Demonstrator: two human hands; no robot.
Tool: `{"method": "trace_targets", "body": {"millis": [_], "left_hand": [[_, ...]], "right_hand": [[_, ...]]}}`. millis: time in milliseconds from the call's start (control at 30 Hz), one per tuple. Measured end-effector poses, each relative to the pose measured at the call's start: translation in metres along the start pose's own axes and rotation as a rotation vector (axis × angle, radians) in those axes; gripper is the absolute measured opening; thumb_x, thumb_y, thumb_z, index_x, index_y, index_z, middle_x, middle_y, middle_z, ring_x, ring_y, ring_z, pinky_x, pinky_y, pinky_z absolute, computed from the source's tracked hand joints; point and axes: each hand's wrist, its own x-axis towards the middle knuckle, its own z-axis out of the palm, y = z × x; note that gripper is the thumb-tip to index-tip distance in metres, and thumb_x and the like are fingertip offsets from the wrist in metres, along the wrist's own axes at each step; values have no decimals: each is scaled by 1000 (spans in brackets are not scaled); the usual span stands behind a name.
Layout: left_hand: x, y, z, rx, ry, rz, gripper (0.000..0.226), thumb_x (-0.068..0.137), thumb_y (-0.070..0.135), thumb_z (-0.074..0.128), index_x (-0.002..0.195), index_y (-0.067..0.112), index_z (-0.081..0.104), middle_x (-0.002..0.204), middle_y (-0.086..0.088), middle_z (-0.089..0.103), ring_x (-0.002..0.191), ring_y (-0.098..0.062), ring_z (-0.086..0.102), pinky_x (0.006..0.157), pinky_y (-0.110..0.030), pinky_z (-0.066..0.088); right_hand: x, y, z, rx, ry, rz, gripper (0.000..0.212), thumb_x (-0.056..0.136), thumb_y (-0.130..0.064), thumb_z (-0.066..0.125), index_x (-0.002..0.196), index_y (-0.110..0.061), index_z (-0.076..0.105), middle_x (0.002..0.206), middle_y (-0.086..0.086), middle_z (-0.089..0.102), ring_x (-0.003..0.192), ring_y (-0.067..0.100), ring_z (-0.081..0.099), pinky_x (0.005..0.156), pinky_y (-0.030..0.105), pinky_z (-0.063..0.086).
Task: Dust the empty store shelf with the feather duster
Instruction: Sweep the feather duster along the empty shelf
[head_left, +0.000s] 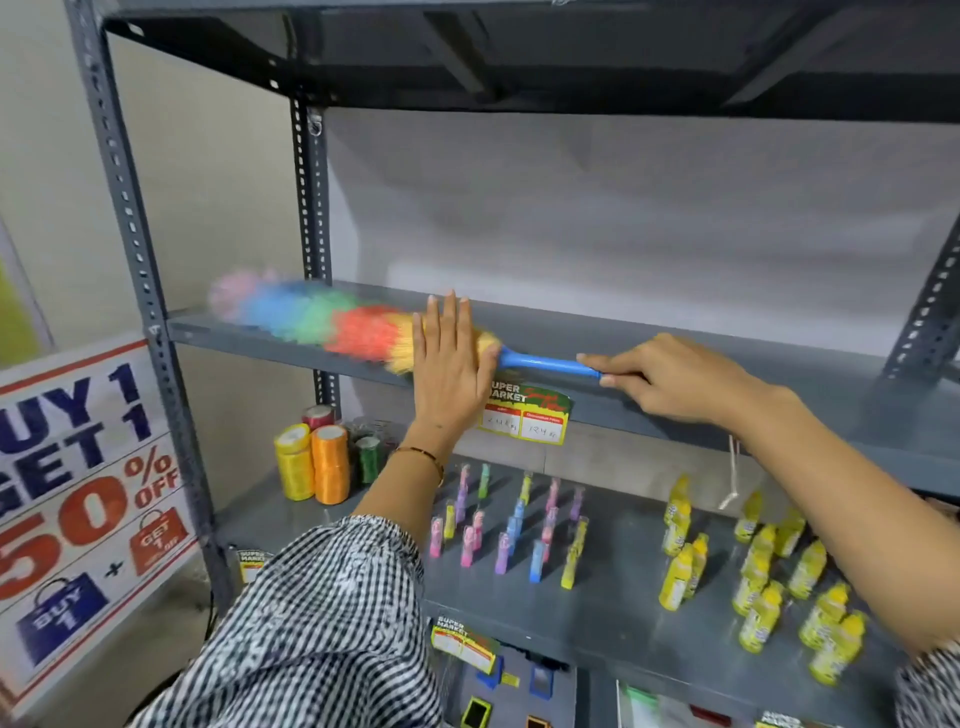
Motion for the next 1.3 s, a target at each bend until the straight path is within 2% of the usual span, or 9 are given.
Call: {"method": "trace_targets", "body": {"millis": [100, 200, 333, 467, 600, 800, 1000, 1167, 1300], "left_hand": [[-2, -9, -12, 16, 64, 2, 71, 98, 50, 11, 141, -4, 29, 148, -24, 29, 139, -38, 16, 114, -44, -1], [2, -15, -21, 33, 102, 29, 72, 98, 51, 11, 140, -4, 31, 147, -24, 31, 138, -38, 18, 114, -45, 1], [13, -17, -18, 48, 47, 18, 74, 97, 53, 11, 141, -3, 29, 149, -23, 28, 139, -38, 17, 114, -47, 2], [19, -20, 4, 85, -60, 58, 79, 96, 57, 7, 141, -3, 31, 148, -24, 30, 138, -40, 19, 114, -45, 2], [22, -26, 17, 64, -75, 78, 78, 94, 58, 7, 141, 0, 32, 149, -23, 29, 139, -39, 16, 114, -46, 3], [22, -31, 21, 59, -49, 101, 73, 95, 55, 13, 142, 2, 33, 149, -24, 27, 139, -40, 16, 114, -51, 6], [22, -27, 21, 66, -50, 92, 67, 94, 48, 25, 138, 0, 38, 145, -25, 35, 137, -41, 22, 113, -49, 6], [20, -28, 21, 60, -63, 104, 72, 95, 52, 13, 141, 0, 34, 148, -26, 28, 138, -41, 17, 112, -53, 9], [21, -28, 21, 55, -63, 91, 73, 95, 54, 13, 141, 2, 34, 149, -23, 29, 139, -39, 15, 113, -50, 8]], "right_hand": [[14, 9, 2, 111, 107, -46, 38, 99, -26, 49, 133, -42, 51, 48, -8, 45, 48, 9, 37, 54, 31, 40], [28, 19, 6, 204, 186, -74, 36, 97, -25, 54, 130, -39, 56, 46, -3, 48, 46, 13, 33, 51, 28, 33], [45, 32, 16, 216, 207, 55, 34, 98, -30, 51, 129, -40, 57, 73, -2, 68, 56, 17, 41, 61, 31, 37], [58, 34, 23, 37, 179, 267, 36, 100, -29, 43, 133, -36, 54, 117, 10, 67, 99, 35, 58, 80, 37, 46], [71, 28, 22, -158, 100, 236, 31, 98, -23, 44, 124, -22, 60, 111, 17, 65, 98, 39, 60, 81, 38, 49], [84, 36, 13, -29, 185, 224, 35, 99, -31, 45, 133, -36, 53, 126, 13, 62, 111, 38, 55, 88, 39, 47], [102, 37, 22, -71, 128, 229, 31, 97, -22, 47, 124, -25, 62, 114, 17, 65, 100, 38, 60, 81, 38, 50], [109, 51, 8, -72, 155, 225, 37, 98, -27, 46, 133, -33, 55, 129, 13, 61, 111, 38, 57, 89, 38, 48], [123, 40, 15, -132, 115, 206, 32, 96, -22, 46, 125, -25, 62, 118, 15, 65, 103, 37, 60, 85, 38, 50]]}}
